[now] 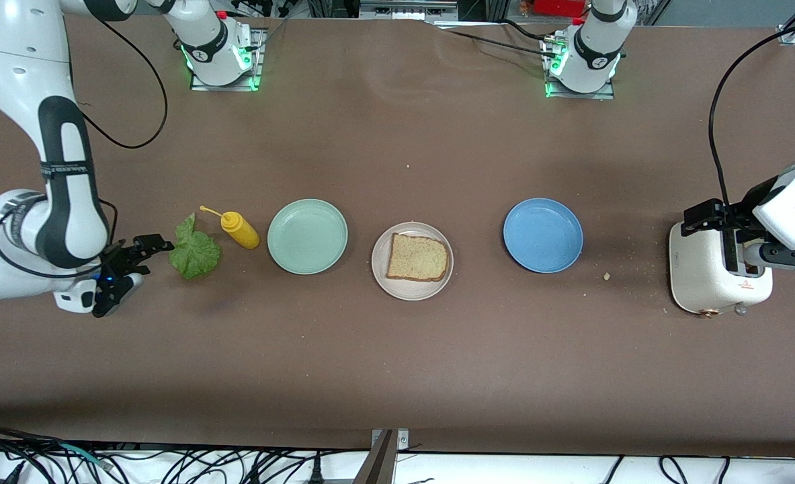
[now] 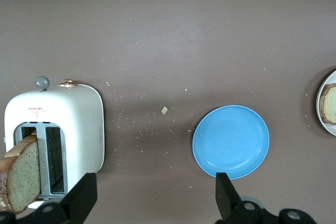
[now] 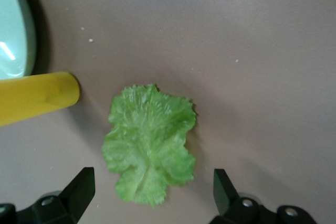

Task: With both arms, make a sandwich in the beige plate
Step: 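Release the bottle and move the right gripper to the lettuce leaf, then grasp the green lettuce leaf with the right gripper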

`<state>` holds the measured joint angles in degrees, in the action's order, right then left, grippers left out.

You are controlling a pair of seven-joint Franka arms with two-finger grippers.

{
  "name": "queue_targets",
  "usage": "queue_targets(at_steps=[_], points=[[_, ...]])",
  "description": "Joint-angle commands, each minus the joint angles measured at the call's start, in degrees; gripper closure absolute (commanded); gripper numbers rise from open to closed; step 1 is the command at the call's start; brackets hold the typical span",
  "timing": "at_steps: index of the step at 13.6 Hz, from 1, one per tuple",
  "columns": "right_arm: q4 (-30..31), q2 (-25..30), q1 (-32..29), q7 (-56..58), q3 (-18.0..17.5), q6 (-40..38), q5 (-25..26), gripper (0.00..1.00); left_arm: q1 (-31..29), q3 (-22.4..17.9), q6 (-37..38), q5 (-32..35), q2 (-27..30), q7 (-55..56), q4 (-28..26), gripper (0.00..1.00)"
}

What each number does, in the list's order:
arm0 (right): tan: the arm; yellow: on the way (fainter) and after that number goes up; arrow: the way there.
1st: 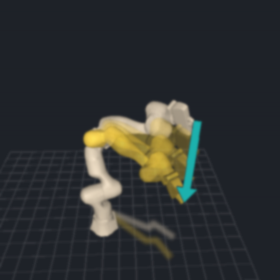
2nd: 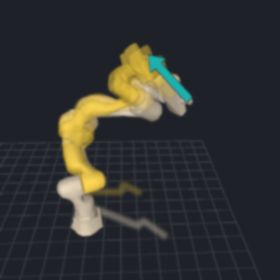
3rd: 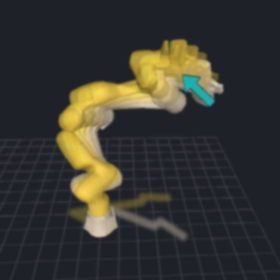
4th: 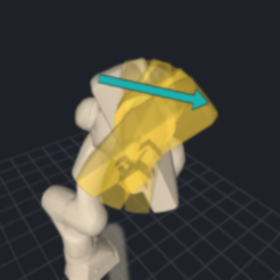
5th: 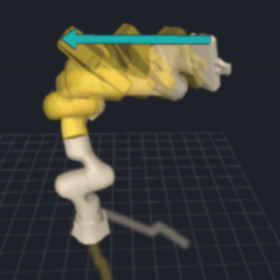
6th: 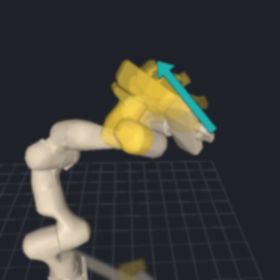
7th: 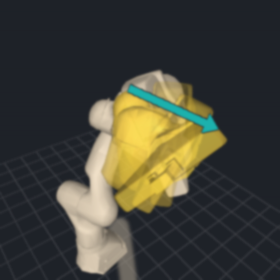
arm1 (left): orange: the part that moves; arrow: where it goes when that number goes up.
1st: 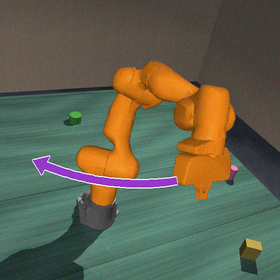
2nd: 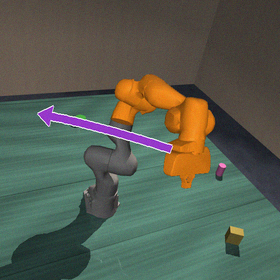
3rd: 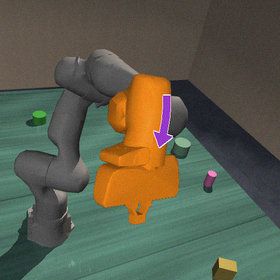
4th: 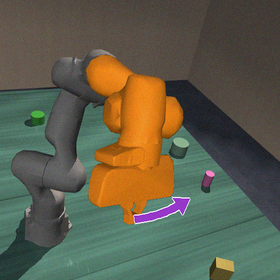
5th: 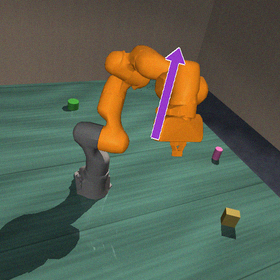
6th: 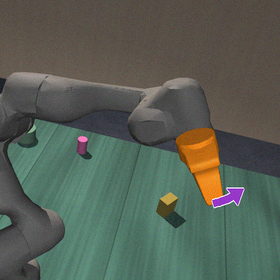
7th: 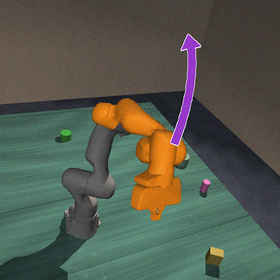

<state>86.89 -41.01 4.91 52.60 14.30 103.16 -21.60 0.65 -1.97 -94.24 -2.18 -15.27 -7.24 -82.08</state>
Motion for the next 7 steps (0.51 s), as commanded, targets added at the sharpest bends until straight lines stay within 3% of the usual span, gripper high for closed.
queue_targets(at_steps=[1, 7], points=[[3.7, 0.9, 2.8, -4.3, 0.2, 3.1, 1.2, 0.00, 0.1, 0.3, -0.2, 1.8, 0.5, 0.6, 0.0, 0.01], [8.3, 1.9, 9.1, -8.7, 3.3, 9.7, 7.2, 0.00, 0.1, 0.3, -0.8, 1.8, 0.4, 0.6, -0.2, 0.01]])
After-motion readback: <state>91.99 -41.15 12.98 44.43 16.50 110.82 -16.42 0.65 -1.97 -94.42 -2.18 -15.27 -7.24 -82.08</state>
